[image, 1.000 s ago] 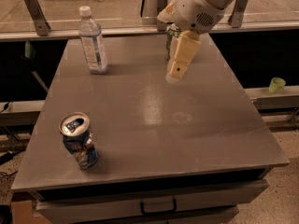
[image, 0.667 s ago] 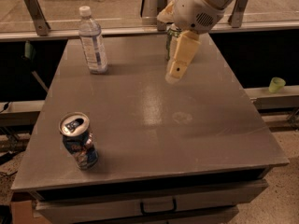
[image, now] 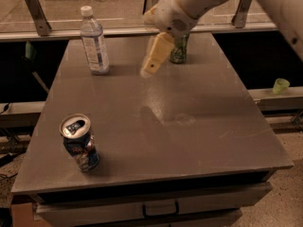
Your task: Move blue plastic bottle near redbull can
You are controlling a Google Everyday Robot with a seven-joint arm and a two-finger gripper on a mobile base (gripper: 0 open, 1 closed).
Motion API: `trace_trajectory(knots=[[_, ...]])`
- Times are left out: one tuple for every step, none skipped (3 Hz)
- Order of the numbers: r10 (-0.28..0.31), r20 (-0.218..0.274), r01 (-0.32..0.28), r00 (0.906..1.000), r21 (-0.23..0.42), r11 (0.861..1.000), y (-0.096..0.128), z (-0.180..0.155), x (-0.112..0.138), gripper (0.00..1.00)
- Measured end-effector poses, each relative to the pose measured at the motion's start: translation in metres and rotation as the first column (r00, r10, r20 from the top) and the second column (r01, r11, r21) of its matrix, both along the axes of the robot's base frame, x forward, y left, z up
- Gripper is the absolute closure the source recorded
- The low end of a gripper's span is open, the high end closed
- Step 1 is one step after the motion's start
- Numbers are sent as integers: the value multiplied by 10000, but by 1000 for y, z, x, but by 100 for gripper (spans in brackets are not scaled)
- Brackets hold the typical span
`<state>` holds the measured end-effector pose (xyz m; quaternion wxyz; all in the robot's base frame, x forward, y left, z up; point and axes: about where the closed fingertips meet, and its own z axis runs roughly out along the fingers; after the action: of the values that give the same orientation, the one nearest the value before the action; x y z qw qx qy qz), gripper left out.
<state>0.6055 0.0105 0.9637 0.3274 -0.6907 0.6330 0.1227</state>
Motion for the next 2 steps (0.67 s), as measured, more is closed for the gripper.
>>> trace_trajectory(knots=[[-106, -25, 109, 9999, 1459, 9892, 41, -10, 45, 0], [-153, -269, 220, 9995, 2700, 9626, 80, -16, 78, 0]])
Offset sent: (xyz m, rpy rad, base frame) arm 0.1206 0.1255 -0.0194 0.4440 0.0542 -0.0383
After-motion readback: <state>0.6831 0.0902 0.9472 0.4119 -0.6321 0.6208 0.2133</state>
